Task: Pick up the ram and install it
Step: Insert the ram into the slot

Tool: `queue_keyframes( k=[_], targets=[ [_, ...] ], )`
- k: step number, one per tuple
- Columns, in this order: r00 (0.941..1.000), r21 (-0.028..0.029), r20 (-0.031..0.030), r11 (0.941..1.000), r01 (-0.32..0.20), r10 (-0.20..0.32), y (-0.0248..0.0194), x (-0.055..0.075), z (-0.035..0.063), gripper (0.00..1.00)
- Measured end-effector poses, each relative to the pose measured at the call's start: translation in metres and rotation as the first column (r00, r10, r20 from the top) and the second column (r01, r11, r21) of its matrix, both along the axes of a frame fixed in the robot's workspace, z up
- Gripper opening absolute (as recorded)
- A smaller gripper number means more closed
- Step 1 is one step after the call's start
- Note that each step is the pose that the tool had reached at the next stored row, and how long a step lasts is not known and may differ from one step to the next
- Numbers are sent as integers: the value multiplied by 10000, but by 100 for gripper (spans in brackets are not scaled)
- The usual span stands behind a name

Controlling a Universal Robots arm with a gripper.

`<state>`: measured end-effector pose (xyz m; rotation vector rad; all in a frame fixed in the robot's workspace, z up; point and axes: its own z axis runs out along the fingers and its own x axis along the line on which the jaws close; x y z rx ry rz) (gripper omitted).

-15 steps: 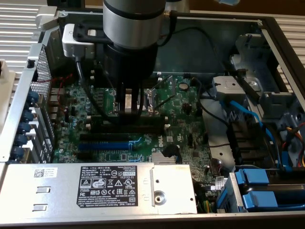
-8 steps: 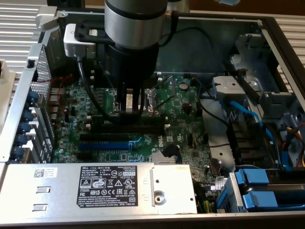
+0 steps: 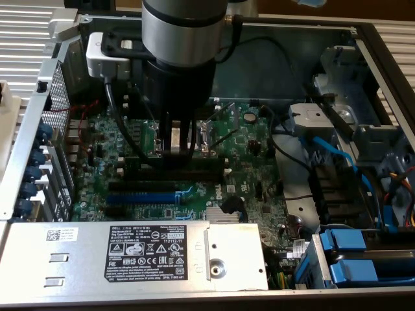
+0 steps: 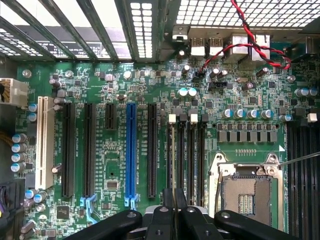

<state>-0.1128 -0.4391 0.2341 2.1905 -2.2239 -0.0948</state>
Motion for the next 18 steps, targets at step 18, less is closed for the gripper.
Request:
queue_keyframes(
  k=[18],
  targets=[
    [10000, 0, 1, 10000, 2, -2, 3, -14, 8, 12]
  ],
)
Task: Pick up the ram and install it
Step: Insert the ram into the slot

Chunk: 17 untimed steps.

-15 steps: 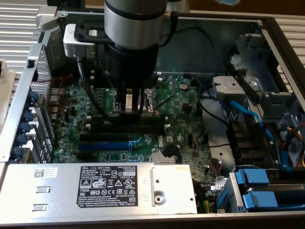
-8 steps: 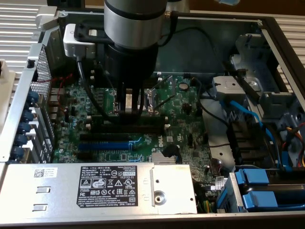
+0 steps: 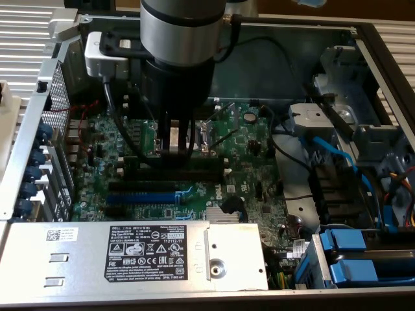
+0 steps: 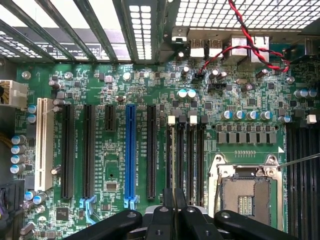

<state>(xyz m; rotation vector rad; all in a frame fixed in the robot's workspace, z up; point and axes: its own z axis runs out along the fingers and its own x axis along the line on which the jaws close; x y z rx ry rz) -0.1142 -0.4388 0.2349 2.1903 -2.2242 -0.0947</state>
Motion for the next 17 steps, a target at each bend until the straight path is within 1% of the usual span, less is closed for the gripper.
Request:
queue_keyframes(
  k=[3, 9, 12, 17],
  targets=[
    [10000, -1, -1, 10000, 0, 0, -18, 0, 3, 12],
    [10000, 1, 1, 10000, 0, 0, -17, 1, 2, 12],
    [10000, 1, 1, 10000, -1, 1, -3, 1, 3, 12],
    [10000, 0, 0, 10000, 1, -1, -4, 0, 3, 12]
  ],
)
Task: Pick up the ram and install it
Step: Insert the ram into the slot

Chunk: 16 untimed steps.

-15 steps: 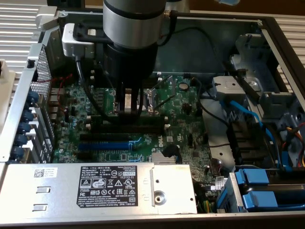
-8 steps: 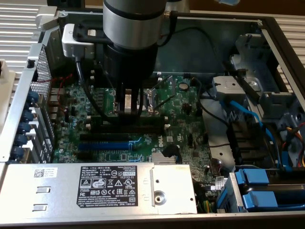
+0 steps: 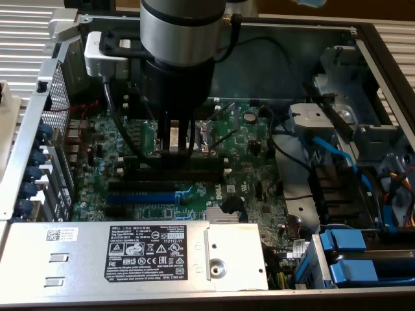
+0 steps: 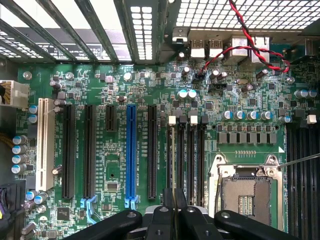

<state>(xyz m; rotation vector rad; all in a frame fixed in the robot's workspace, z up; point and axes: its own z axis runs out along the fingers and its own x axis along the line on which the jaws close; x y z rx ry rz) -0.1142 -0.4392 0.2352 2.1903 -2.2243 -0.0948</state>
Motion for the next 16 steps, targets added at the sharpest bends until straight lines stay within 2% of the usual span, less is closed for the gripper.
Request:
queue_keyframes(
  k=[16],
  targets=[
    [10000, -7, 0, 10000, 79, -79, -1, 2, -1, 12]
  ],
)
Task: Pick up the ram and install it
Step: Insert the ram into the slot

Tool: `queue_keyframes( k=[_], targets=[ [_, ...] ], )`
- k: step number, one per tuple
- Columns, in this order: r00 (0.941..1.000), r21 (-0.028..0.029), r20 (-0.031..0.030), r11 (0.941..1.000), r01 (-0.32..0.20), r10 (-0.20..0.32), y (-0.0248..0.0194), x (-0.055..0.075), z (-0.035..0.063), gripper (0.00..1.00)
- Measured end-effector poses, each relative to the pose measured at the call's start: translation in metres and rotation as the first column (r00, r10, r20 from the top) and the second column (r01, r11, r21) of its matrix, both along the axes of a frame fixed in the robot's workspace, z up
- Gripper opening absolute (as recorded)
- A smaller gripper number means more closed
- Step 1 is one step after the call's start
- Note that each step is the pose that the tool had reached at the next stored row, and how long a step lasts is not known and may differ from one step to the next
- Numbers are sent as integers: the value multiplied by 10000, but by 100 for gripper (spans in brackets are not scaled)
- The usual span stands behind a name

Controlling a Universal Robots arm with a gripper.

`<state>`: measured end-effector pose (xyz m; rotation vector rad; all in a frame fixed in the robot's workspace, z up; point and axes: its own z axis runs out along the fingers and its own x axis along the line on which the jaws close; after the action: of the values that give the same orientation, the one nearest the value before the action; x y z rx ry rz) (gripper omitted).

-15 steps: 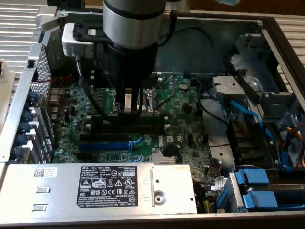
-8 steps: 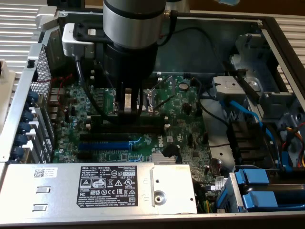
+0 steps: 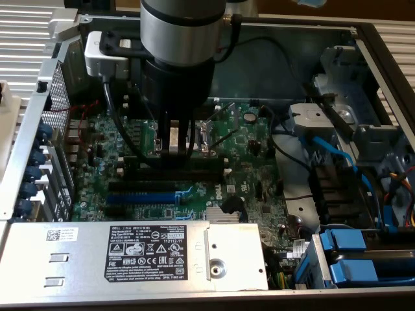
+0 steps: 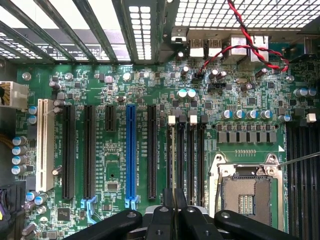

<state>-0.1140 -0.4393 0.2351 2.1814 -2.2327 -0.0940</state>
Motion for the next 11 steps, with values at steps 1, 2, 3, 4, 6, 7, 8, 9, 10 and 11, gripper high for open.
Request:
queue_keyframes(
  k=[1, 2, 3, 4, 6, 7, 8, 9, 10, 11],
  targets=[
    [10000, -4, 2, 10000, 0, 0, 1, 0, -1, 12],
    [10000, -7, 4, 10000, 1, -1, 2, 0, -2, 12],
    [10000, -14, 4, 10000, 1, -1, 3, 0, -3, 12],
    [10000, -21, 3, 10000, 1, -1, 3, -1, -3, 12],
    [10000, -28, 2, 10000, 0, 0, 2, -1, -2, 12],
    [10000, -30, 3, 10000, 1, -1, 3, -1, -3, 12],
    [10000, -34, 3, 10000, 2, -2, 8, -1, -3, 12],
    [10000, -40, 2, 10000, 3, -3, 11, -1, -3, 12],
    [10000, -43, 3, 10000, 1, -1, 12, 0, -3, 12],
    [10000, -47, 3, 10000, 1, -1, 12, 0, -3, 12]
  ],
)
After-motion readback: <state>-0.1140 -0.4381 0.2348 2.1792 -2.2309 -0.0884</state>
